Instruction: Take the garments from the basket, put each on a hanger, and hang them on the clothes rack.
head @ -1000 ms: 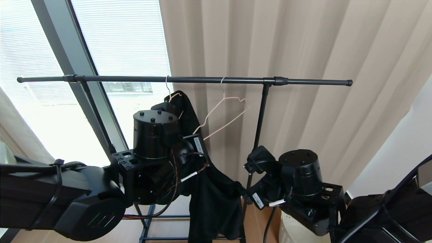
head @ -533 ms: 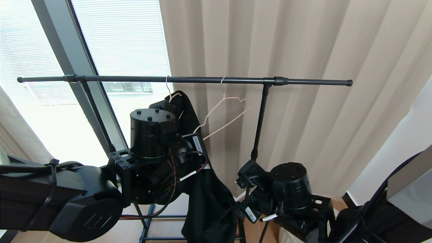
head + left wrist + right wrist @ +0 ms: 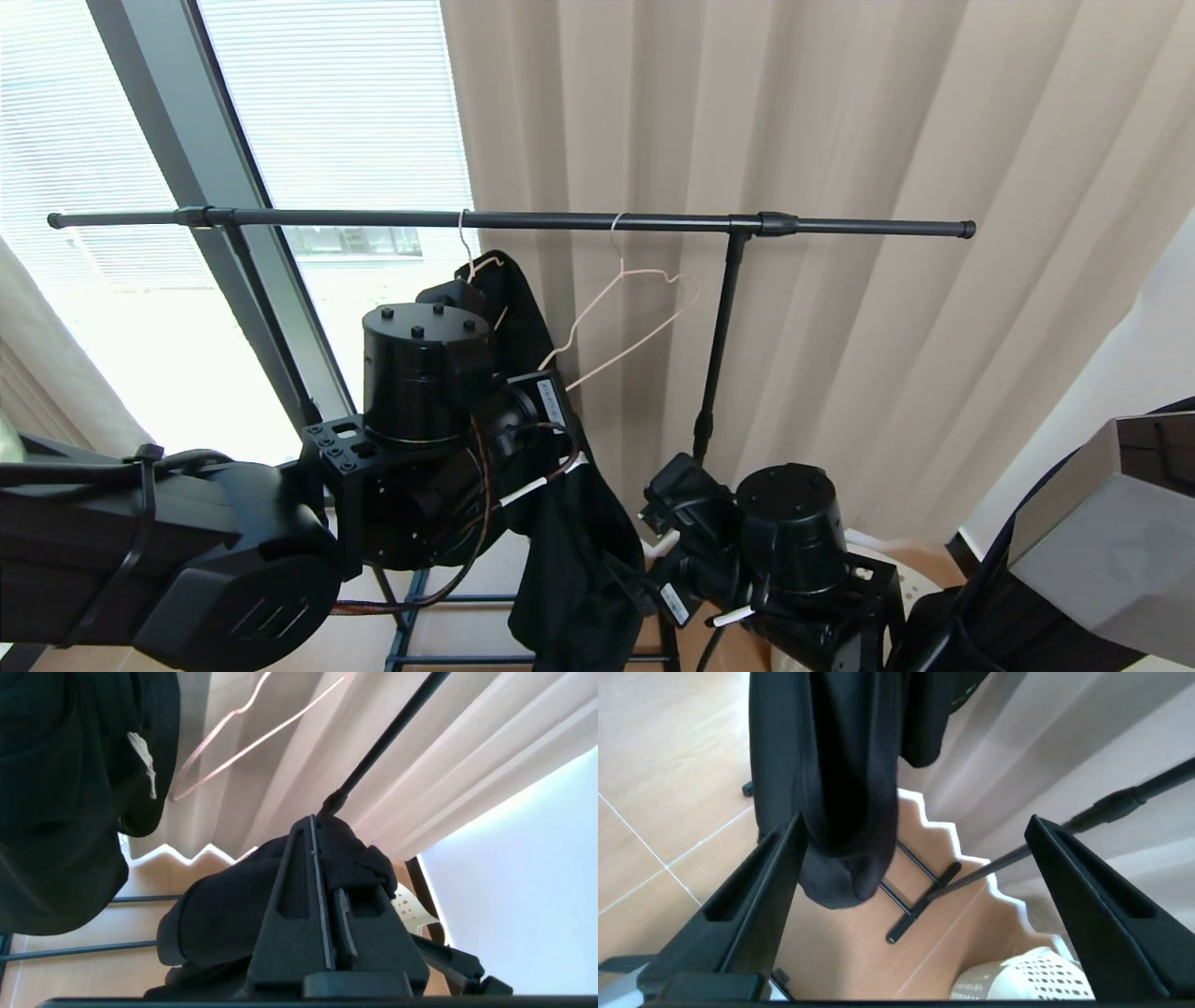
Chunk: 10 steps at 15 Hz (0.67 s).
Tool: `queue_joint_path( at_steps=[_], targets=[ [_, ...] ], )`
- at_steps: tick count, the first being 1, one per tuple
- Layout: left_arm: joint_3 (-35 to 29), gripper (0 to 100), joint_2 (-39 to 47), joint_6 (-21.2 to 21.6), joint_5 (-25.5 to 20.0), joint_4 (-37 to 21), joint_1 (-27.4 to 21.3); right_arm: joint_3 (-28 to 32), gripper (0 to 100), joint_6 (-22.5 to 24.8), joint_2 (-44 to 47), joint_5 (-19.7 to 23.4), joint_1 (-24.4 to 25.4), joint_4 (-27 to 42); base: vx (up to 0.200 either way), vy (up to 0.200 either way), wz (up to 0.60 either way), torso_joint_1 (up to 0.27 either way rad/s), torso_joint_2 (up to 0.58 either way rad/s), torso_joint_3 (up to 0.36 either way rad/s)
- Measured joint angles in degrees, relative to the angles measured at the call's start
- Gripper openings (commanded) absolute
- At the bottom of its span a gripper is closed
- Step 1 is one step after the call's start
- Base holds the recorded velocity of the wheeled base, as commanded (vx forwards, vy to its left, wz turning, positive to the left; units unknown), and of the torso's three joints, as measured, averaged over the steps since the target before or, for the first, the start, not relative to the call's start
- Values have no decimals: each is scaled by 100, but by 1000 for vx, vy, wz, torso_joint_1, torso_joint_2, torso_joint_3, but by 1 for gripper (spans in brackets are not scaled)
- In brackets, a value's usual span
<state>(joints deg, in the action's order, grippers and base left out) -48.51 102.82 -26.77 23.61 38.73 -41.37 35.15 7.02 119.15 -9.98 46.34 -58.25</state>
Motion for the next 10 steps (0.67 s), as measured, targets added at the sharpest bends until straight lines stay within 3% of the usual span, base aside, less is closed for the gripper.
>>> queue_joint_path(
  at_steps=[3,6,10],
  targets=[
    [9,0,-1,0,2,0,-5,43,100,15,105,-129,5,-232,0,0,0,0,0,0],
    [9,0,-22,0,6,0,-7,261,100,17,339,-655,-12,-232,0,0,0,0,0,0],
    [9,0,-67,-2,4,0,-13,569,100,17,708,-978,-135,-229,0,0,0,0,0,0]
  ],
)
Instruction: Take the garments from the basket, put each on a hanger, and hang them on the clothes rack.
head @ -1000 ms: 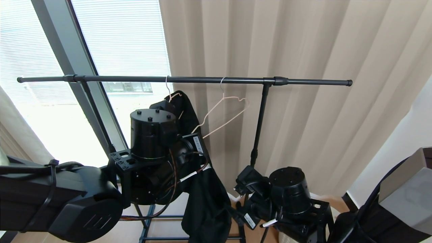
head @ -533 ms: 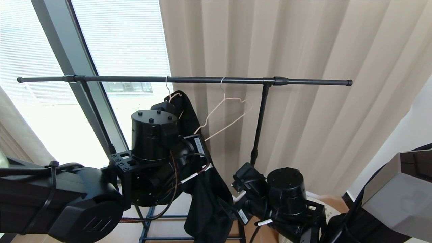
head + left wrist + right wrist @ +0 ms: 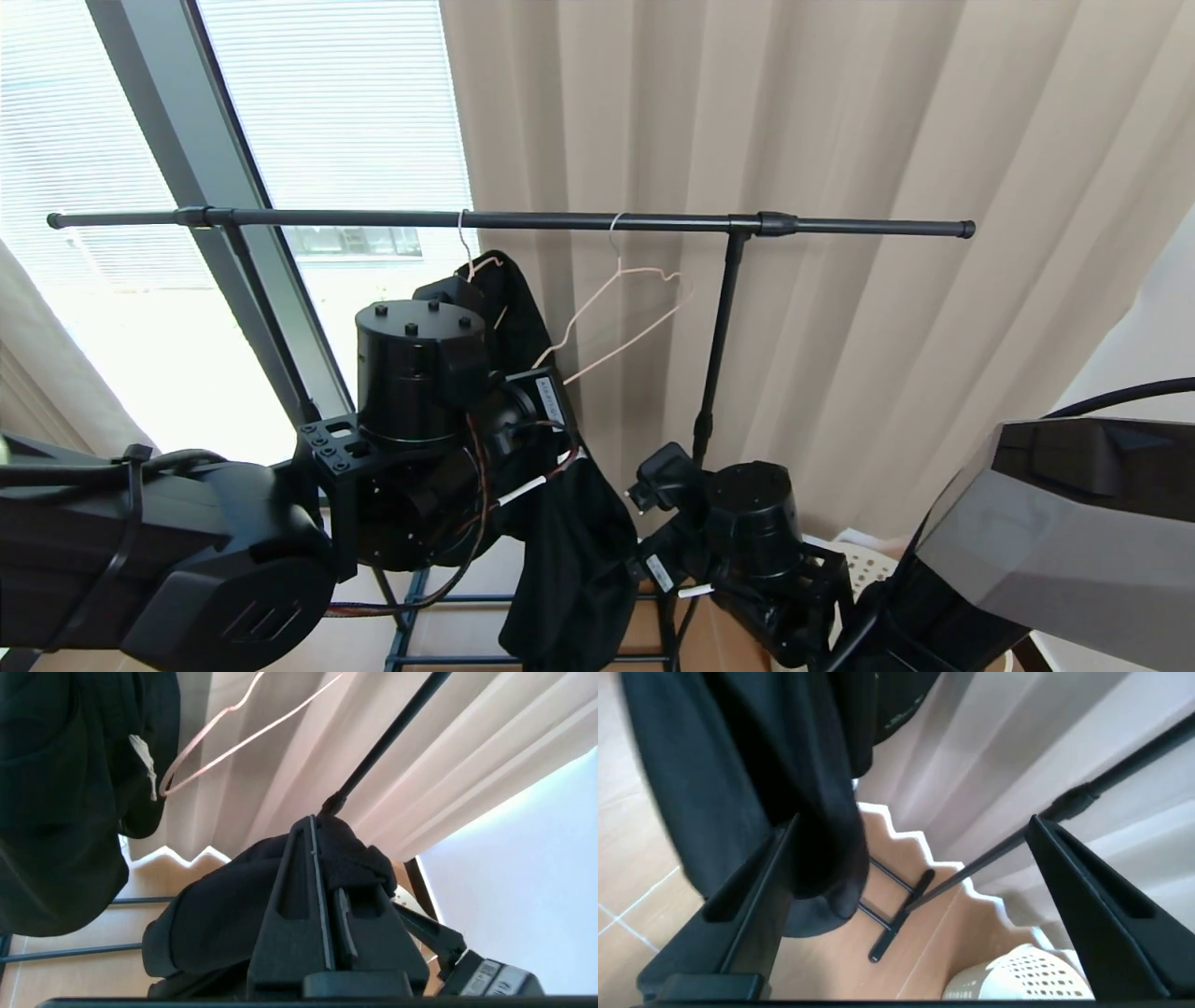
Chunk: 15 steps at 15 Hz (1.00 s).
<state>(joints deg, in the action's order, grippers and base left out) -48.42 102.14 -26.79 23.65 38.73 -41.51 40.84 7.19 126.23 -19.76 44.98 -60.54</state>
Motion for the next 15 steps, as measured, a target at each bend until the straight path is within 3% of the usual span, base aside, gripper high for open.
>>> queue_joint_path(
  at_steps=[2,3,8,12,15],
  targets=[
    [7,0,-39,2,-9,0,0,169,100,0,169,-137,-122,0,0,0,0,0,0,0],
    [13,0,-60,2,-11,-6,-2,246,0,0,244,-205,-194,-2,0,0,0,0,0,0],
    [57,0,-71,69,-61,-20,107,450,0,16,157,-411,-664,46,0,0,0,0,0,0],
    [145,0,44,315,-395,-26,406,530,0,27,-429,-438,-1150,165,0,0,0,0,0,0],
    [212,0,260,435,-491,-24,489,507,0,24,-1063,-435,-1215,596,0,0,0,0,0,0]
  ],
)
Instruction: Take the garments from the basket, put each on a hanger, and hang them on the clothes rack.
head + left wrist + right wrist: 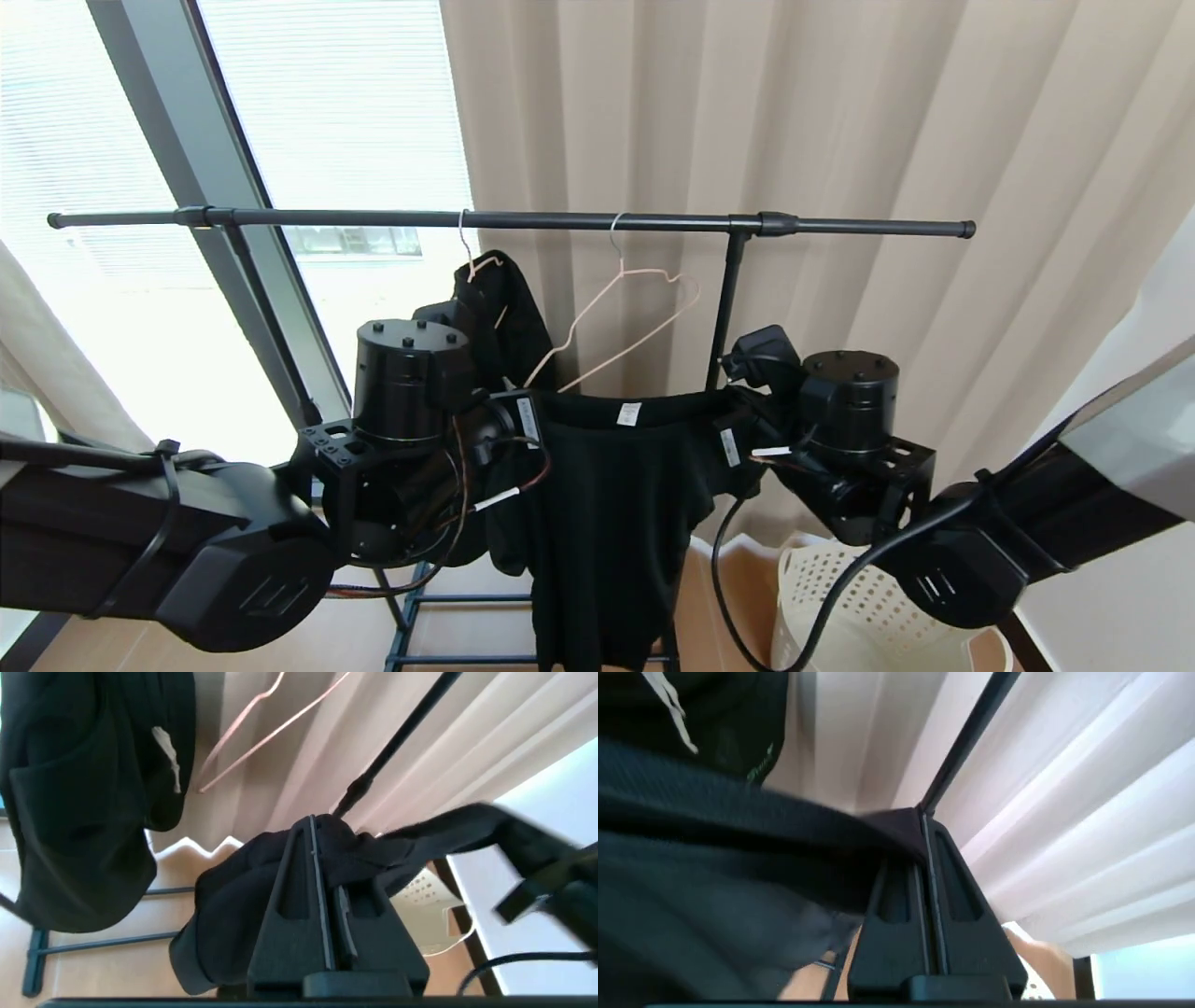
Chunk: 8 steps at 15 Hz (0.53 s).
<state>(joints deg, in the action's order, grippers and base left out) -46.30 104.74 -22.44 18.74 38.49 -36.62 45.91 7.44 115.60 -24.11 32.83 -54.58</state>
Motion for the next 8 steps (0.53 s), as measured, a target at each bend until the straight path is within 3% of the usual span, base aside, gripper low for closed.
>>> queue_joint_path(
  at_steps=[4,8],
  targets=[
    [11,0,217,0,-22,2,13,-85,0,-7,-965,2,212,1323,0,0,0,0,0,0],
    [-216,0,99,2,-618,-37,-1,34,0,33,-1985,30,683,3997,0,0,0,0,0,0]
  ],
)
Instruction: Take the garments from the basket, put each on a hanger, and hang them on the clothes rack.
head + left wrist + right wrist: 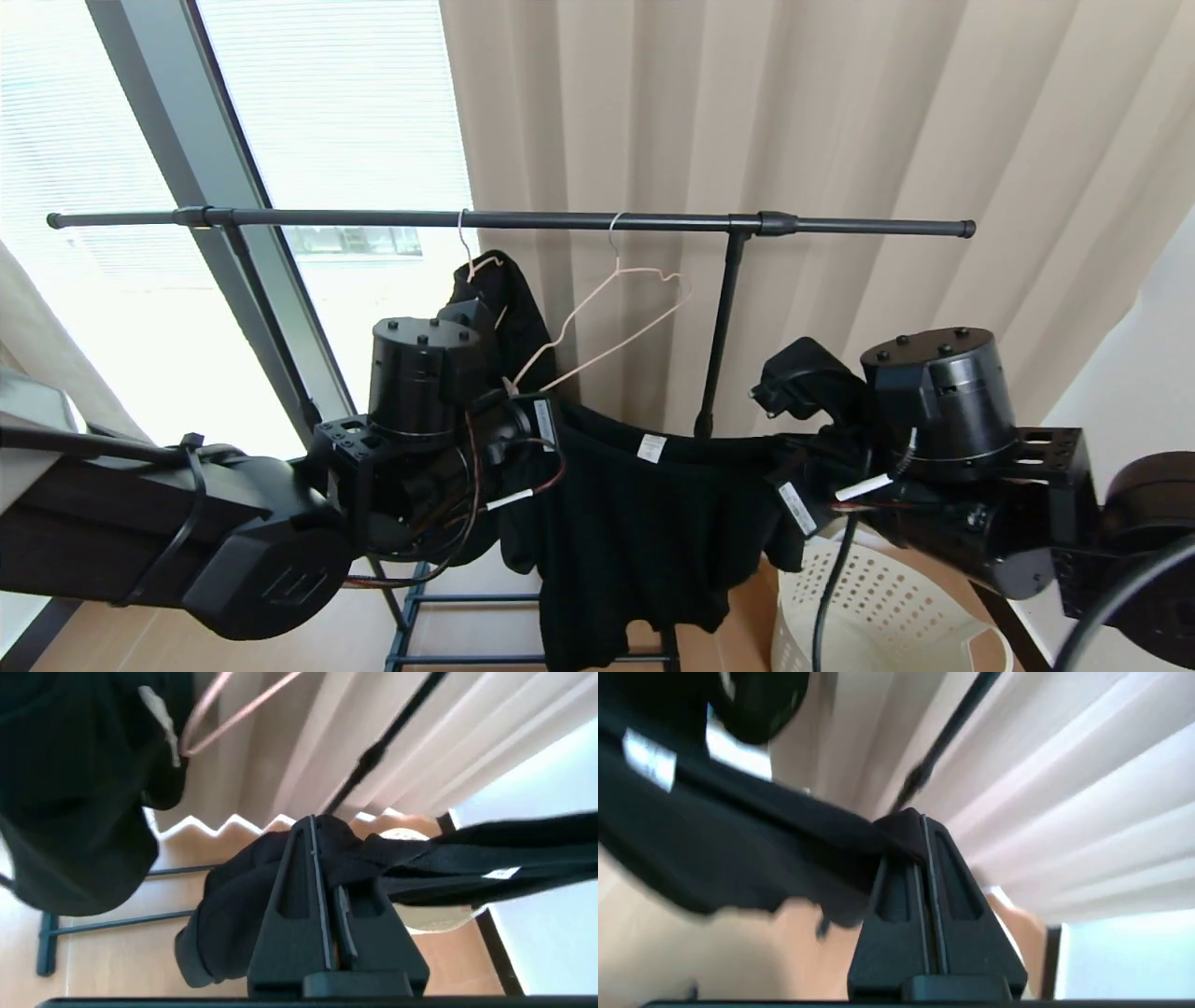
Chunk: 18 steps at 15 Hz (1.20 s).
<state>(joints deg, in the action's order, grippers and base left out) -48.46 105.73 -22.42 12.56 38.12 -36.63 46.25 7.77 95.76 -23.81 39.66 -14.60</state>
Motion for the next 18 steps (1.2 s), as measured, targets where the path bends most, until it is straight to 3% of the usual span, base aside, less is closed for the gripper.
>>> queue_joint_path(
  at_steps=[2,4,6,10,13,16,18],
  targets=[
    [-457,0,-113,263,-134,-330,-2,201,0,-16,-389,101,446,809,0,0,0,0,0,0],
    [-1122,0,-182,446,-408,-845,1,315,0,-312,-596,180,1056,936,0,0,0,0,0,0],
    [-1802,0,-201,501,-783,-1240,-11,451,0,-1011,-686,273,1643,965,0,0,0,0,0,0],
    [-2619,0,-177,502,-2057,-1571,-121,956,0,-2314,-505,285,2365,713,0,0,0,0,0,0],
    [-2857,0,-99,499,-2142,-1620,-269,1268,0,-2872,-286,252,2492,533,0,0,0,0,0,0],
    [-2932,0,-22,494,-2115,-1732,-305,1318,0,-2845,-266,213,2498,618,0,0,0,0,0,0],
    [-2922,0,-33,494,-2019,-1860,-289,1229,0,-2243,-425,197,2395,959,0,0,0,0,0,0]
  ],
)
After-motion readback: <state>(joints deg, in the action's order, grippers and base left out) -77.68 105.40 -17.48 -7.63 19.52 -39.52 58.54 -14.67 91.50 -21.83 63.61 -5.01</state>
